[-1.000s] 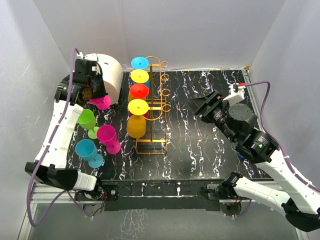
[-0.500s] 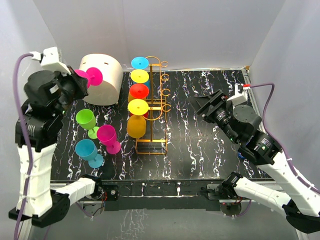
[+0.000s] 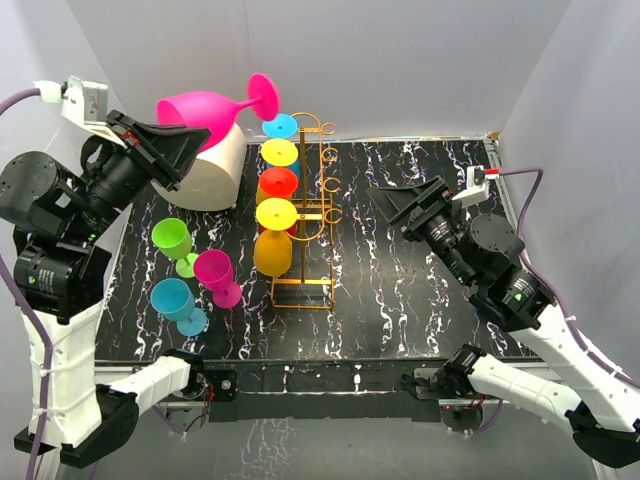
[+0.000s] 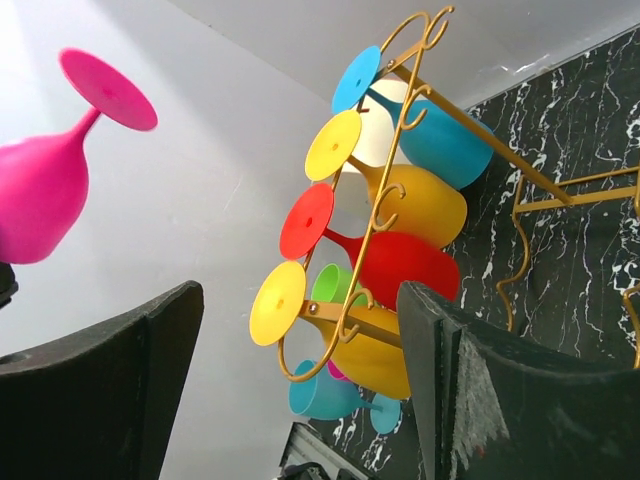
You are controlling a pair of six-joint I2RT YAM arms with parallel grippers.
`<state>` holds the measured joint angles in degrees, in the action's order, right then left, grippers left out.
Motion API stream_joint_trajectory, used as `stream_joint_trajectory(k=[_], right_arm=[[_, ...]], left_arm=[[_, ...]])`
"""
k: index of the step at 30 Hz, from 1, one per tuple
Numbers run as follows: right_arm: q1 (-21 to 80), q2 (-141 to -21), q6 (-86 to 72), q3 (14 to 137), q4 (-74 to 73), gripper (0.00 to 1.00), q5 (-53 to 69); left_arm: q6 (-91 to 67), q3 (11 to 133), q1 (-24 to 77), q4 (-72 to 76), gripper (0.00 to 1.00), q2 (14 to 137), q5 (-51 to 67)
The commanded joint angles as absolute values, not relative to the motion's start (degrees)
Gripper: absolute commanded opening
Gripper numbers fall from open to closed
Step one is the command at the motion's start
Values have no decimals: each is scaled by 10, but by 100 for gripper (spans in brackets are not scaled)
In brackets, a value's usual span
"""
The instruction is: Place the wine glass upside down on the wine glass rack
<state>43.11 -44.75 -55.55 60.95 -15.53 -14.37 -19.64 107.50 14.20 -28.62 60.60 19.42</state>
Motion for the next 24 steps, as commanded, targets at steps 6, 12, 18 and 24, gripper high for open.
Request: stream_joint_trajectory(k=[6,12,18,24], right_arm=[[433,-413,-521,566,-4,77,-127],[434,-401,-530,536,47,74,-137],[434,-389,-552,521,61,73,-159],[434,-375,-560,516,61,73,-165]], left_arm=[[-311,1001,141,-49,0,640,417],[-413,957,144,83,0,675,435],[-392,946,254,101,0,705,380],[-369,922,321,133,0,710,332]])
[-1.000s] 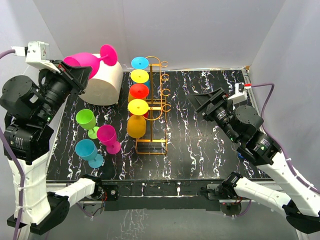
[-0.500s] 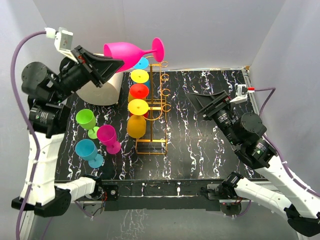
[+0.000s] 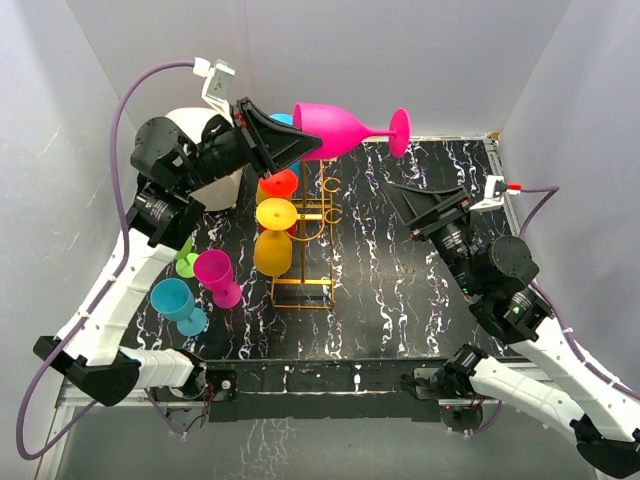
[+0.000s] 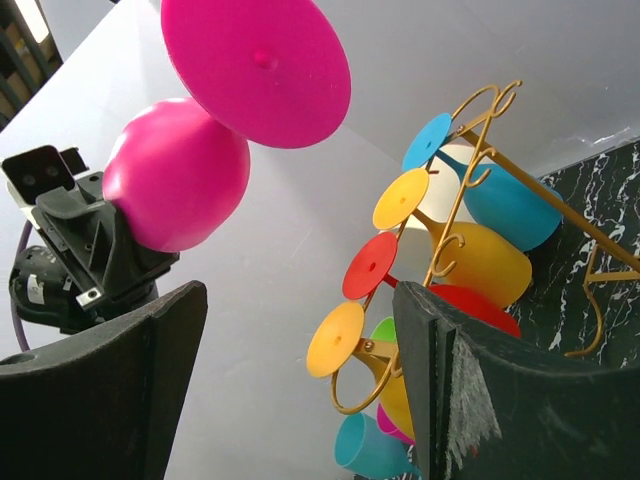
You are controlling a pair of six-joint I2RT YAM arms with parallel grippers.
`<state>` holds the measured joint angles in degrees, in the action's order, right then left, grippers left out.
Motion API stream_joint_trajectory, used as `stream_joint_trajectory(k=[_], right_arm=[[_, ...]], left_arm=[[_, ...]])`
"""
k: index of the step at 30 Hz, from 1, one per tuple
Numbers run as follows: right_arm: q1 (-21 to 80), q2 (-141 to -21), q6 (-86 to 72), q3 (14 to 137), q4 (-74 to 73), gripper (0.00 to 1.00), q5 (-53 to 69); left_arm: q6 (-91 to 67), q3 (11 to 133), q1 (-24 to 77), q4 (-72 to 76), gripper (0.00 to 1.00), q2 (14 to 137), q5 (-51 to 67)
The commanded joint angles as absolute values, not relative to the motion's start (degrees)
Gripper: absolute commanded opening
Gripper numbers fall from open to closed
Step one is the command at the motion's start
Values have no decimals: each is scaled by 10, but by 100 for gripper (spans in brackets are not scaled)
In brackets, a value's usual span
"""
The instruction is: Place the wine glass upside down on the wine glass rack
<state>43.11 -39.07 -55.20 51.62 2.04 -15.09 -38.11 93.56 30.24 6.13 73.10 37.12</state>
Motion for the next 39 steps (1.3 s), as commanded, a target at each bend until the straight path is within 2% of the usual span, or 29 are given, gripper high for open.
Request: stream_joint_trajectory(k=[1,12,15,17,23,28,39], right_arm=[[434,-373,-564,515,58,72,-172],[434,-384,-604,539,114,66,-196],[434,-397,-643,541,138,55,-221],[433,-410,-661,546,144,50,-245],[434,-423,-702,552,172,51,-305],[434,-437,-795,578,79,50,-357],[434,-468,-822,603,90,48,-349]], left_arm=[[-375,913,324,151,0,710,335],[-343,846,418,237,0,707,298],[-341,819,432,272,0,704,274],[-329,806,439,291,0,702,259],[-309,782,446,324,0,697,224],[-316,786,447,334,0,717,257],[-343,780,448,353,0,735,298]])
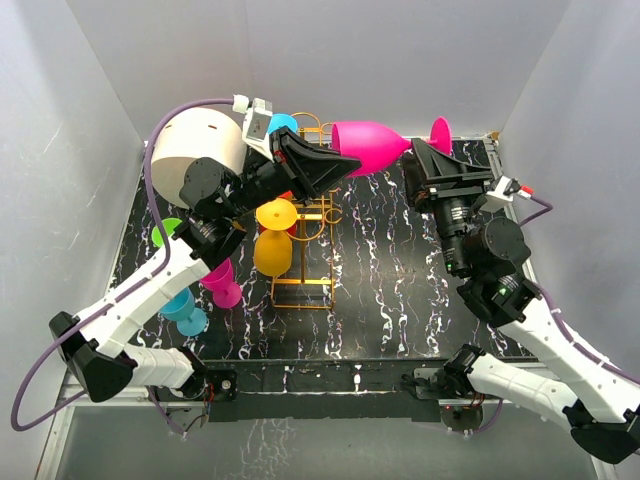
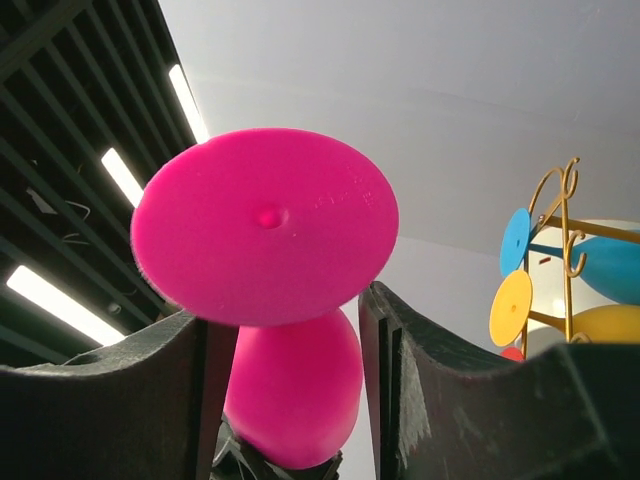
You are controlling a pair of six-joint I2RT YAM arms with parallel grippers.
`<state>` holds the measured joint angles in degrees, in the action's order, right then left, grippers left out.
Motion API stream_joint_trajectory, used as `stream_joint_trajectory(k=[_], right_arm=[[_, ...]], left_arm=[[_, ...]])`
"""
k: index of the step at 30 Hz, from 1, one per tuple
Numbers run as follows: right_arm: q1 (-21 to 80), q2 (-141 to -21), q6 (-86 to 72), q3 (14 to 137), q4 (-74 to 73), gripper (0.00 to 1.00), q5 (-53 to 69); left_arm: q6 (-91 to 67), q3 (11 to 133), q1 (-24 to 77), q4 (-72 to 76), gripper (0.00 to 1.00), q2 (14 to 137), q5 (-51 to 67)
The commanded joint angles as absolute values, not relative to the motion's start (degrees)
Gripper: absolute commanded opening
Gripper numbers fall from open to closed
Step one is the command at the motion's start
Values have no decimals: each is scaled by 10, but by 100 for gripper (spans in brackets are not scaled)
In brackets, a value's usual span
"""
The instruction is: Place the wine glass upside down on the wine glass rack
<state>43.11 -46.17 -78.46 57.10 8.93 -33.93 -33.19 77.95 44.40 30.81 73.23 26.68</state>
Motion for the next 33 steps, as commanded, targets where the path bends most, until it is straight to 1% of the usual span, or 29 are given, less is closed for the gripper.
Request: stream_joint_trajectory(k=[1,5,10,14,16,17,18,19,20,23,24,27,33], right_arm=[[433,-472,-828,604,88,47,-349],[434,-488,-850,609,85,46,-351],[434,-500,-856,618,82,37,-353],[434,-501,-867,611,78,22,-344],[434,-497,-874,603,77,11,-345],[434,-494,-876,601,77,3,-347],[434,-492,-877,599,77,0,-348],[434,-490,-877,597,75,0,-350],[434,-488,-876,596,74,0,-353],[434,-482,-865,597,71,0,-366],[433,-480,-858,597,72,0,-370],[434,-469,-838,597,71,0,-381],[434,-456,-814,592,76,0,-395]], left_arm=[[-345,780,448,355,0,736,302],[-351,773,450,364,0,736,308],[-353,763,451,365,0,730,313],[-345,762,451,344,0,722,321],[-343,756,451,339,0,716,320],[-343,754,451,336,0,714,320],[-342,752,451,333,0,711,318],[-341,751,451,330,0,709,317],[-341,750,451,327,2,707,314],[-338,746,451,314,19,703,296],[-335,746,450,306,22,701,289],[-324,749,451,283,26,696,280],[-306,754,451,255,49,687,274]])
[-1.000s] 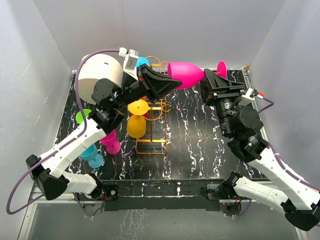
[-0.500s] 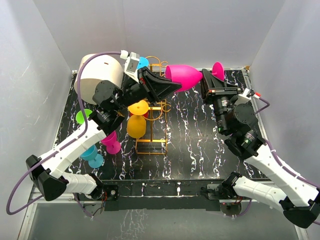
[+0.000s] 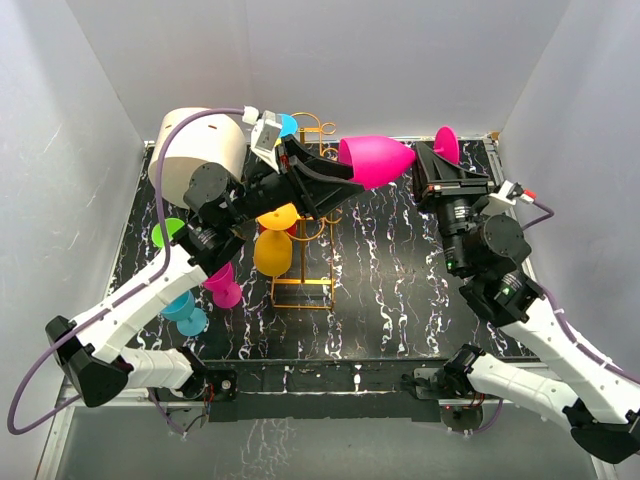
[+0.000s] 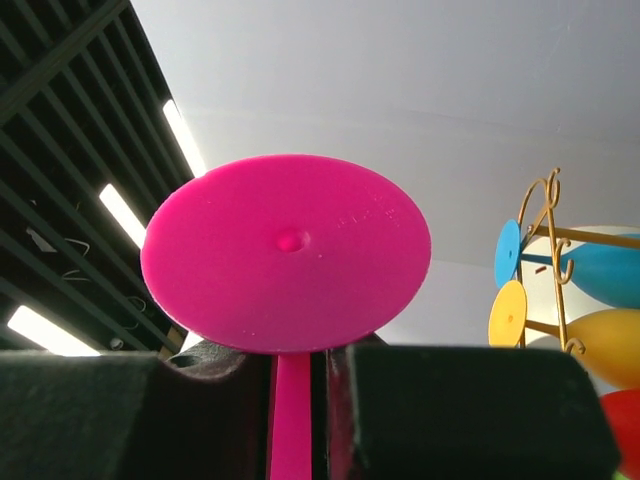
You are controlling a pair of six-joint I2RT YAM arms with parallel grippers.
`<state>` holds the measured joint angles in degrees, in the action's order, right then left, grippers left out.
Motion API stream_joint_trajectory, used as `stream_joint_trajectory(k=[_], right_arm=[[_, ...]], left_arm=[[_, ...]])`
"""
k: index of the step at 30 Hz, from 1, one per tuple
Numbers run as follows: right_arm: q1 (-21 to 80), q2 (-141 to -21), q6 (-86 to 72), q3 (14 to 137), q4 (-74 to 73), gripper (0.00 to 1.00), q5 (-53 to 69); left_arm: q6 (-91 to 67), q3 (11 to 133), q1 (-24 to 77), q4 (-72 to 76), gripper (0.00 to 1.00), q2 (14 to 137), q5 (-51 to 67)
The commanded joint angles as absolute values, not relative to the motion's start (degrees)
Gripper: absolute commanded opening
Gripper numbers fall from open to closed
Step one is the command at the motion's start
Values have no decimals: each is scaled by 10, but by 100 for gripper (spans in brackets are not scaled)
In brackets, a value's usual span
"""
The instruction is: Place the wine glass upside down on the wine glass rack
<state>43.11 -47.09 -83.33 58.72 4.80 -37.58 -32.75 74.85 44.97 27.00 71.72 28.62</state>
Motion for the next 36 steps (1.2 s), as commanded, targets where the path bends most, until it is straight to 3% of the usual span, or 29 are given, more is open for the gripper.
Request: stream_joint_trajectory(k=[1,8,12,18,24,36], right_arm=[[434,-454,-810,592,75,0,-397],[434,-441,-771,600,36,0,-422],[434,-436,-740,610,5,0,-444],[434,-425,-655,608,-6,0,-457],[433,-393,-471,604,-24,0,-447],[434,-401,-207,595,-59,0,-327]], left_arm=[[-300,757,451,245,54,685,271],[-242,754,451,160,74,644,198],[-206,756,450,91,80,621,119],[-158,768,451,20,82,593,65],[-105,771,451,-14,83,564,21],[-44,714,451,-39,84,463,-159]])
